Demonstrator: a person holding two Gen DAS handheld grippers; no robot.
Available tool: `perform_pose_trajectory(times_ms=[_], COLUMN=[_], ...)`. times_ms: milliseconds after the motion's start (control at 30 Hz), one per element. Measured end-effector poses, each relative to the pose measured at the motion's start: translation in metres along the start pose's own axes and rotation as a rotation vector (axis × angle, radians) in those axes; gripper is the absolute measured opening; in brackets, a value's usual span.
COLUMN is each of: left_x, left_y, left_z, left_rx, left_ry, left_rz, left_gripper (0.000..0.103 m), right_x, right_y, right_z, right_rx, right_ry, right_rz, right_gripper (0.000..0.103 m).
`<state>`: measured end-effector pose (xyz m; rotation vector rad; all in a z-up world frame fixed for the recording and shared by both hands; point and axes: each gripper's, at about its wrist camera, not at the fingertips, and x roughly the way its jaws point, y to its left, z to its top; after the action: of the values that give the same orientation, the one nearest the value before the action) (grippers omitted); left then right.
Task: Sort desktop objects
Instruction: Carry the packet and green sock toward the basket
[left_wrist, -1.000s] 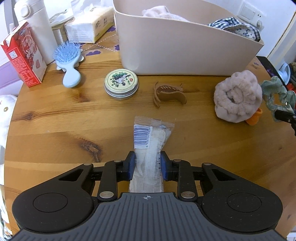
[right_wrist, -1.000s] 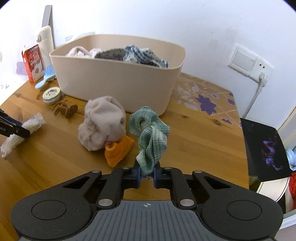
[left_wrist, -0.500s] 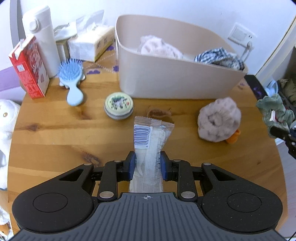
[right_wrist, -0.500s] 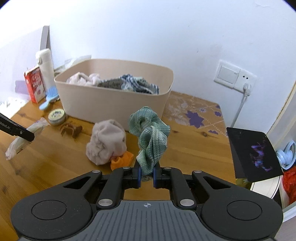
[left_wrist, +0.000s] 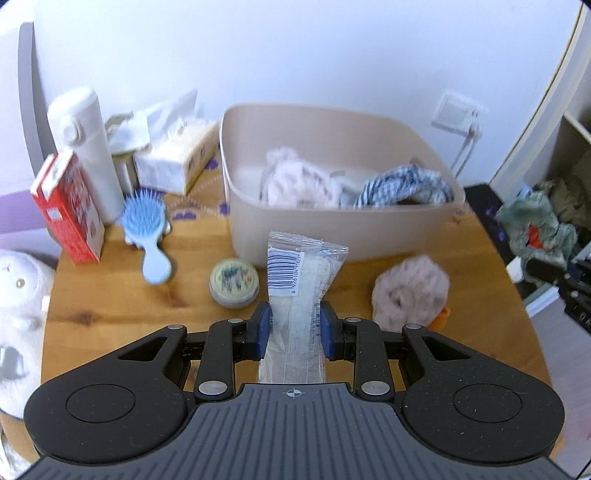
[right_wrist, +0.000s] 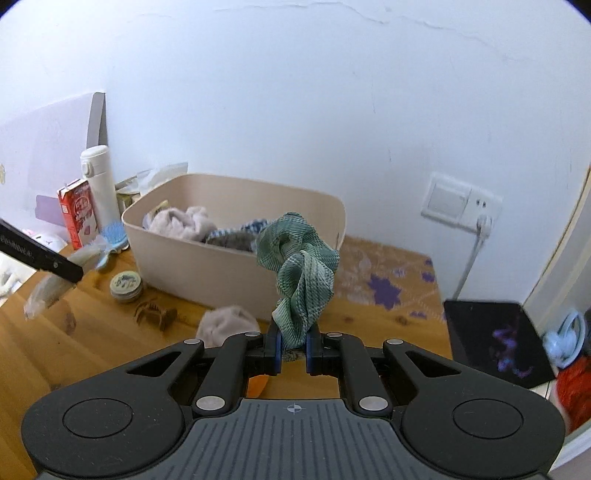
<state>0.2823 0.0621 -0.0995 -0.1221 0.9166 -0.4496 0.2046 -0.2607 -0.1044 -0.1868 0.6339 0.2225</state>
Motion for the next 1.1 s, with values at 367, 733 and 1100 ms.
perform_pose_trajectory(times_ms=[367,733,1100], left_x=[-0.017,-0.007,0.022], left_y=[-0.002,-0.016,-0.036], left_z=[0.042,0.079,0.118], left_rx=[0.032,0.076,0.114], left_ry=[-0.114,-0.183,-0.196], left_rz=[0.001,-0.035,-0.014], left_gripper=[0.028,0.028,0.028], right_x=[0.003,0.027,0.070], right_y=[-0.006,-0.012,-0.005], right_z=[0.031,0.060,0.094], right_rx=[-0.025,-0.047,-0.117], right_ry=[-0.057,-0.088,-0.090], right_rz=[-0.017,-0.038,-0.031], right_gripper=[0.011,0.011,0.011])
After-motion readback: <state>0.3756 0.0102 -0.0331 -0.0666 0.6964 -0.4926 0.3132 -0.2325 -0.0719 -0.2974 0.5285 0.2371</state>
